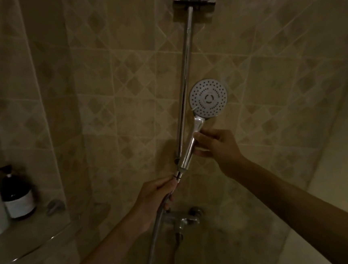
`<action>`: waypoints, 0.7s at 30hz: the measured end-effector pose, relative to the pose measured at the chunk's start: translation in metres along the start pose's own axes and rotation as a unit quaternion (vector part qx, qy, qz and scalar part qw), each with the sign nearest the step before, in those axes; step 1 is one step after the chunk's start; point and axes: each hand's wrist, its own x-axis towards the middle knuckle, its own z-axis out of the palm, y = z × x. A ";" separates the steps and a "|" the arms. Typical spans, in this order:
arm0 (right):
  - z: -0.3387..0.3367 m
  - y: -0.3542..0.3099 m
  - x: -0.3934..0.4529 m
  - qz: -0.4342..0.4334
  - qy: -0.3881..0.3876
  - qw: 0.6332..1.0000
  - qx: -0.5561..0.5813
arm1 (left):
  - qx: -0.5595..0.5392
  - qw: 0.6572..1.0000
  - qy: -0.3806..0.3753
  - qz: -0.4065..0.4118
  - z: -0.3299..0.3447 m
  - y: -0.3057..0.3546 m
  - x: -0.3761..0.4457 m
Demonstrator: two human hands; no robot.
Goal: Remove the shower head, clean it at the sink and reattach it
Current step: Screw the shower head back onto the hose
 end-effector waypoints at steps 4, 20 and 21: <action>0.010 0.007 -0.013 -0.003 -0.003 1.000 -0.004 | -0.011 1.000 -0.015 -0.014 -0.004 -0.003 -0.011; 0.018 -0.010 -0.043 -0.033 -0.057 0.997 -0.033 | 0.004 0.999 -0.022 0.034 0.000 -0.008 -0.019; 0.021 -0.012 -0.044 -0.039 -0.059 0.997 -0.039 | 0.004 0.999 -0.014 0.043 0.004 -0.007 -0.020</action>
